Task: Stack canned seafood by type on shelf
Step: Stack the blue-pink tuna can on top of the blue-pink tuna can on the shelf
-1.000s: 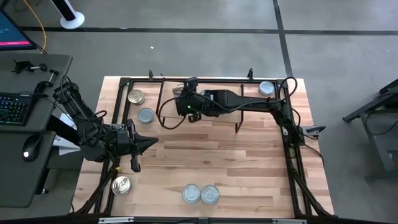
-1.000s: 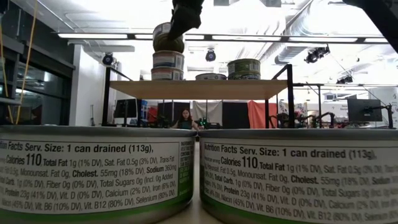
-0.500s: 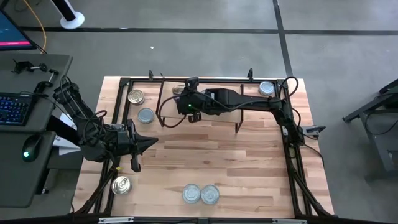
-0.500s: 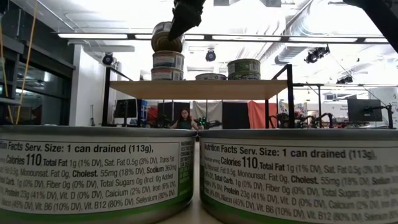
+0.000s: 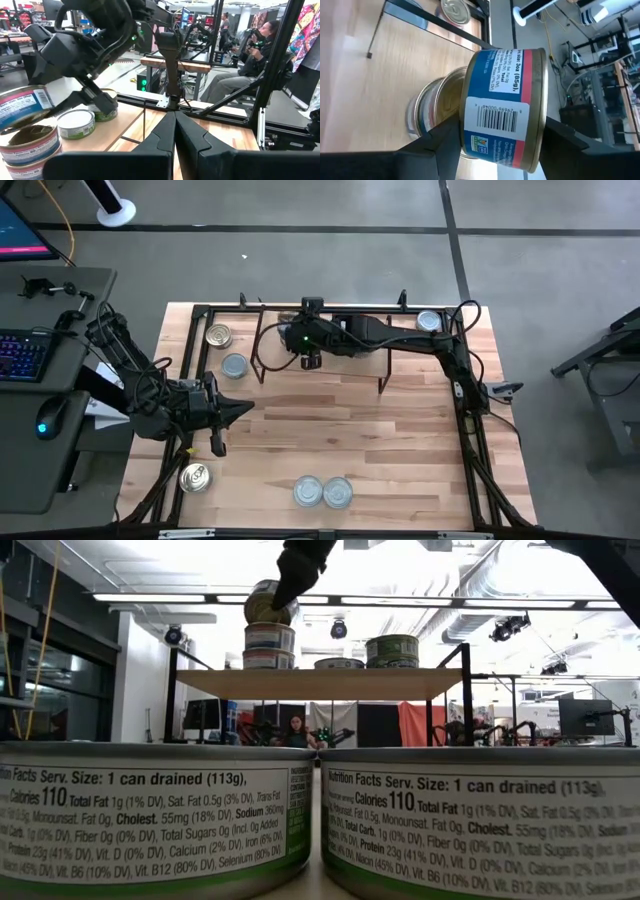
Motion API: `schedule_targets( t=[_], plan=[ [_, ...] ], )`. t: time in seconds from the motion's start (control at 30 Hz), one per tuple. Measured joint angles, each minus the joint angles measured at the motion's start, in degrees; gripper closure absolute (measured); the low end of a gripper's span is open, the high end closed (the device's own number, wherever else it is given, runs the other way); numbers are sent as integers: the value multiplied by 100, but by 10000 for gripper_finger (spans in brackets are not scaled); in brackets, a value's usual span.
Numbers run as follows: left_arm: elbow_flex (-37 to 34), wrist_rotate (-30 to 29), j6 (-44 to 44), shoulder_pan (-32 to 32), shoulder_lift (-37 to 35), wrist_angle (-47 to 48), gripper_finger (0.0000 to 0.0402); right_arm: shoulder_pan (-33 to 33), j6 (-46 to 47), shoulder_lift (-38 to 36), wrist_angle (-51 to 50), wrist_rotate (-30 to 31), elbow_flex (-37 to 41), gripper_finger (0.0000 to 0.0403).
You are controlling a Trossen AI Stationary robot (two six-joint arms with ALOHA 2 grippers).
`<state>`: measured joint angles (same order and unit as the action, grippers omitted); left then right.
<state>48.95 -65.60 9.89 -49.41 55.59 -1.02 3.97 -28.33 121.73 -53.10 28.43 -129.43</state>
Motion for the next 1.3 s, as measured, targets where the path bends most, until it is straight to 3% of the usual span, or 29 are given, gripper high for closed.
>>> schedule_targets(
  t=[0.1,0.53,0.7,0.83,1.0,1.2,1.3],
  plan=[
    [0,0,0,0,0,5,402,-77,-17,1,113,-47,2,194],
    [0,-16,488,0,0,532,402,-243,-1199,25,25,761,42,194],
    [-66,-373,502,58,1,627,401,-340,-1263,31,-7,640,44,194],
    [-346,-708,504,553,0,652,401,-347,-985,28,-62,639,42,194],
    [-806,557,616,1624,4,281,401,-343,-1036,26,-26,594,42,194],
    [-990,1313,-938,2647,-4,-1136,402,-350,-1061,24,84,536,39,194],
    [-990,2317,-1422,3238,-2,-1360,401,-350,-1068,24,96,517,39,194]
  ],
)
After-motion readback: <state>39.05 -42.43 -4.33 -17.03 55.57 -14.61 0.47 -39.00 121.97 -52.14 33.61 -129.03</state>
